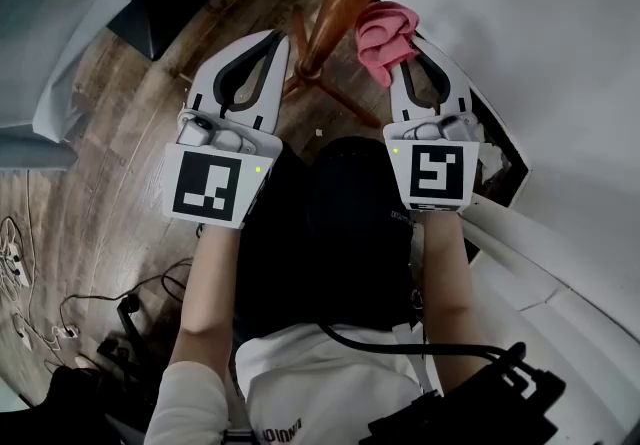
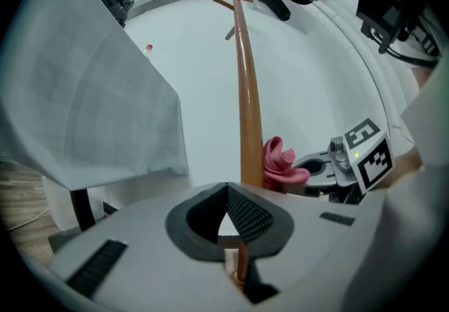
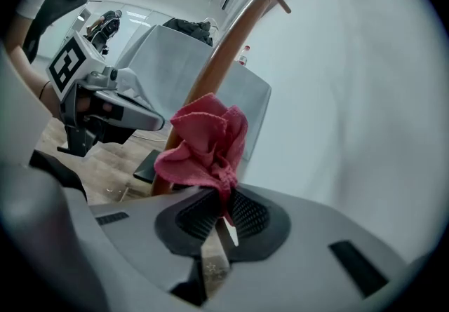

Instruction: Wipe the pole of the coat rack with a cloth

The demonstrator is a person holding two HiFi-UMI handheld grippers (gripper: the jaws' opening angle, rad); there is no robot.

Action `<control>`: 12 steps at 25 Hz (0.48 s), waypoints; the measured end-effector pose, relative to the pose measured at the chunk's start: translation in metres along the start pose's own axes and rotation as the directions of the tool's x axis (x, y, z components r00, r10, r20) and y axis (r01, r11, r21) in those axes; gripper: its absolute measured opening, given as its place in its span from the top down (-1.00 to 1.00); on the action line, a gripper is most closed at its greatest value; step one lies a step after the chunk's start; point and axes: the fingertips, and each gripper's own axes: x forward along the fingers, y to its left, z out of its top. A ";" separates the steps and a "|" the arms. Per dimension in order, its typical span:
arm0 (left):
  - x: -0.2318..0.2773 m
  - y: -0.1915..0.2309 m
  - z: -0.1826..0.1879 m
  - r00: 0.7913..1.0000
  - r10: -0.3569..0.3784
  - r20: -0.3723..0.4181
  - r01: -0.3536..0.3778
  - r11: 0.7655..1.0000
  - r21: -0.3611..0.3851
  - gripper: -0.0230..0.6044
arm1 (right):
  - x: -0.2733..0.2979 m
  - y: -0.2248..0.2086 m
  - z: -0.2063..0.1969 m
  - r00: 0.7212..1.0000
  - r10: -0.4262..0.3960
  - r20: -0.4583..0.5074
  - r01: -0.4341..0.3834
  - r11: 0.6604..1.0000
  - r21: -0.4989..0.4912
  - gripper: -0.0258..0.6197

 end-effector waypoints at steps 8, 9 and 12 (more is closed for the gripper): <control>0.001 0.002 0.004 1.000 0.004 0.014 -0.004 1.000 0.005 0.88 | -0.001 -0.013 0.023 0.993 -0.032 0.111 0.028 0.999 0.032 0.78; 0.001 0.003 0.005 1.000 0.007 0.017 -0.007 1.000 0.006 0.88 | -0.002 -0.015 0.024 0.993 -0.032 0.115 0.027 0.999 0.039 0.77; 0.002 0.006 0.014 0.999 0.022 0.030 -0.022 1.000 0.006 0.88 | -0.002 -0.023 0.033 0.991 -0.031 0.129 0.024 0.998 0.055 0.78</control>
